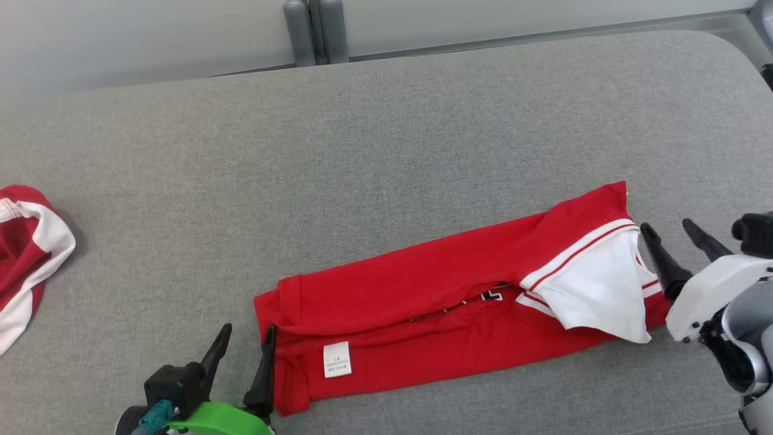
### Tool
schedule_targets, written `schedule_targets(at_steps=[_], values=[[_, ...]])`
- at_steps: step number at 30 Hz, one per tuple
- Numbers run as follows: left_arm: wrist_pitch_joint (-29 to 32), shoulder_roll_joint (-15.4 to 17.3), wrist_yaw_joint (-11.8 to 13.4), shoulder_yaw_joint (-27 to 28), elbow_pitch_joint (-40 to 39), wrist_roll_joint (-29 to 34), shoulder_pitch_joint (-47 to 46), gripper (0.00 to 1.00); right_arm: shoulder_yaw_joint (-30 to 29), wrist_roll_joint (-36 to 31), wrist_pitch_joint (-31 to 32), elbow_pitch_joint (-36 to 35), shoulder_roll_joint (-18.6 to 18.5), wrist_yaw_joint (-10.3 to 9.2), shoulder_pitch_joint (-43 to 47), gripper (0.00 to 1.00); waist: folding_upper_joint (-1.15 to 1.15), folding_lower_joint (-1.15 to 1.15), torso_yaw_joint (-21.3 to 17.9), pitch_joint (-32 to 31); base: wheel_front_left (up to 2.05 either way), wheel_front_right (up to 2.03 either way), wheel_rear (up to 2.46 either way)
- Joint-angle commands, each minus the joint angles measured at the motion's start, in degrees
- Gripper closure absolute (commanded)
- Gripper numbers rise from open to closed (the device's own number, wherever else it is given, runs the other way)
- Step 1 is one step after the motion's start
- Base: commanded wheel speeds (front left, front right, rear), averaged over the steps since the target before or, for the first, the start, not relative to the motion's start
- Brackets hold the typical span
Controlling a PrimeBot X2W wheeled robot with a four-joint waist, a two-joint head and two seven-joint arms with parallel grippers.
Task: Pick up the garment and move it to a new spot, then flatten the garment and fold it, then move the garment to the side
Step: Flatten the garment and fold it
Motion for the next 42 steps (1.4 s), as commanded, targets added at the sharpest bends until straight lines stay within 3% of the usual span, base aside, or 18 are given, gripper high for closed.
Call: schedule_targets(at_steps=[1,7,11,17,20,21,23,25,37,40,42], values=[[-0.47,-1.5,0.15,1.95,-1.61,2.07,0.61,0.0,0.79,-1.87,1.13,1.99,-0.47,-0.05,-0.81,0.0,0.0,0.0,1.61,1.26,0.0,0.0,0.0],[-0.44,-8.78,-3.68,9.81,-6.11,10.44,4.25,0.0,2.73,-5.24,3.42,9.61,-1.17,-0.05,-2.17,0.0,0.0,0.0,4.75,2.37,0.0,0.0,0.0],[-0.45,-13.93,-7.85,15.42,-7.29,14.29,6.51,0.0,2.45,-5.41,3.3,14.61,-1.34,-0.05,-3.19,0.0,0.0,0.0,5.99,2.98,0.0,0.0,0.0],[-0.46,-17.51,-12.41,20.97,-8.19,18.94,7.3,0.0,2.8,-4.95,3.97,20.85,-1.65,-0.07,-5.69,0.0,0.0,0.0,7.13,3.75,0.0,0.0,0.0],[-0.46,-18.08,-13.6,22.79,-8.26,20.27,7.53,0.0,5.28,-0.88,5.51,21.95,0.06,0.04,-6.35,0.0,0.0,0.0,7.4,3.79,0.0,0.0,0.0],[-0.46,-18.19,-13.98,23.43,-8.34,20.37,7.66,0.0,6.31,2.21,5.93,21.69,1.21,0.2,-6.53,1.0,0.0,0.0,7.38,3.74,0.0,0.0,0.0],[-0.46,-18.33,-14.56,24.36,-8.48,20.21,7.98,0.0,6.65,7.53,5.72,21.28,1.04,0.28,-6.84,1.0,0.0,0.0,7.24,3.51,0.0,0.0,0.0],[-0.46,-18.4,-14.85,24.39,-8.78,19.14,8.08,0.0,4.77,9.84,3.95,22.49,-1.58,-0.01,-7.35,1.0,0.0,0.0,7.26,3.17,0.0,0.0,0.0],[-0.46,-18.4,-14.13,24.83,-9.37,15.59,10.11,0.0,-8.15,16.64,1.4,27.55,-20.63,-0.06,-3.89,1.0,0.0,0.0,8.96,0.85,0.0,0.0,0.0],[-0.46,-18.4,-13.93,24.69,-9.19,14.68,10.53,0.0,-9.03,18.26,2.29,23.48,-22.15,-0.04,-2.99,1.0,0.0,0.0,8.9,0.01,0.0,0.0,0.0],[-0.43,-18.39,-13.58,24.74,-8.94,12.87,11.12,0.0,-6.15,18.93,3.18,17.16,-21.78,-0.02,-1.93,1.0,0.0,0.0,8.37,-0.45,0.0,0.0,0.0]])
